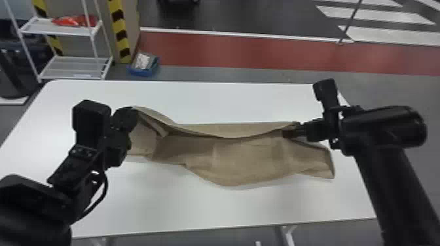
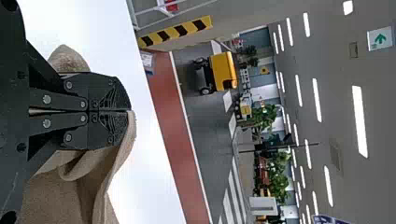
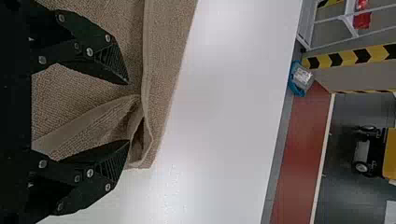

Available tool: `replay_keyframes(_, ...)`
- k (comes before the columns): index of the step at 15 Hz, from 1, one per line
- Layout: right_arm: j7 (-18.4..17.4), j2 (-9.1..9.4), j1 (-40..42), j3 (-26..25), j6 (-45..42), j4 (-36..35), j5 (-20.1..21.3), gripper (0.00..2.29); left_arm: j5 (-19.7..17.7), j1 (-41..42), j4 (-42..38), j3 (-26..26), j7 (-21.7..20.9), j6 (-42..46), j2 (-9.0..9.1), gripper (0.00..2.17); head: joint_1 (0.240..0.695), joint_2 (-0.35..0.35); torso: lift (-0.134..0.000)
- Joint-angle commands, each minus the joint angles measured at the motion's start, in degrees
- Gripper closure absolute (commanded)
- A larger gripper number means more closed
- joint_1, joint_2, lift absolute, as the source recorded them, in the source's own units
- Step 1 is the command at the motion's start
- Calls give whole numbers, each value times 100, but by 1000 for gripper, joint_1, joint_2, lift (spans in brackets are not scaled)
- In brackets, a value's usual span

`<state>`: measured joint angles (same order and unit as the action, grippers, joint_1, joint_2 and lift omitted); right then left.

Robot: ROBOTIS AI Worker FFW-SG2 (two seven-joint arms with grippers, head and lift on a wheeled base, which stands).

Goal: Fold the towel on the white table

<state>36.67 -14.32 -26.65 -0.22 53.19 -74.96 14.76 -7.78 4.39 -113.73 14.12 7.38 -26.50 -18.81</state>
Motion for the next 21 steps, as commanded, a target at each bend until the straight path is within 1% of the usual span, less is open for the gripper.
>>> replay_keyframes(1, -11, 17, -209, 92, -49, 421, 62, 529, 4, 1, 9, -6, 0, 0, 0, 1889, 695, -133, -120)
replay_keyframes(3, -46, 34, -323, 216, -102, 614, 97, 529, 4, 18, 9, -6, 0, 17, 0, 1889, 695, -135, -120)
replay_keyframes(5, -99, 43, -367, 286, -172, 649, 88, 532, 4, 45, 9, -24, 0, 35, 0, 1889, 695, -132, -120)
replay_keyframes(6, -116, 52, -385, 295, -190, 658, 88, 576, 4, 54, 0, -32, 0, 35, 0, 1889, 695, -128, -120)
replay_keyframes(7, -107, 61, -464, 347, -155, 763, 88, 704, 4, 71, 9, -41, 0, 53, 0, 1889, 695, -126, -120)
replay_keyframes(9, -116, 78, -534, 391, -137, 860, 123, 745, 4, 80, 0, -41, -9, 53, 0, 1889, 695, -123, -120)
replay_keyframes(10, -116, 105, -534, 347, -120, 860, 115, 950, 13, 80, 0, -50, -9, 53, 0, 1889, 695, -121, -120)
replay_keyframes(11, -116, 105, -525, 339, -102, 851, 106, 1099, 13, 89, 0, -50, -9, 53, 0, 1889, 695, -120, -120)
replay_keyframes(12, -107, 105, -525, 295, -85, 851, 106, 1325, 4, 89, -9, -50, -9, 53, 0, 1889, 695, -119, -120)
replay_keyframes(13, -107, 105, -473, 180, -85, 842, 80, 1396, 22, 98, -9, -59, 0, 53, 0, 1889, 695, -119, -120)
replay_keyframes(14, -107, 96, -385, 57, -102, 772, 53, 1396, 66, 115, -9, -59, 0, 35, 0, 1889, 695, -120, -120)
replay_keyframes(15, -99, 70, -244, -66, -102, 596, 53, 1396, 145, 124, -9, -59, 9, 35, 0, 1889, 695, -122, -120)
replay_keyframes(17, -37, -1, 19, -321, -102, 139, 36, 1396, 180, 142, -26, -85, 9, 35, 0, 1889, 695, -129, -120)
replay_keyframes(18, -19, -80, 99, -461, -85, 34, 27, 1396, 180, 142, -26, -112, 9, 17, 0, 1889, 695, -132, -120)
replay_keyframes(20, 16, -317, 222, -760, -137, -116, -114, 1393, 180, 142, -35, -147, 18, 17, 0, 1892, 695, -144, -120)
replay_keyframes(21, 33, -431, 239, -874, -172, -116, -211, 1393, 180, 142, -35, -147, 18, 17, 0, 1889, 695, -165, -120)
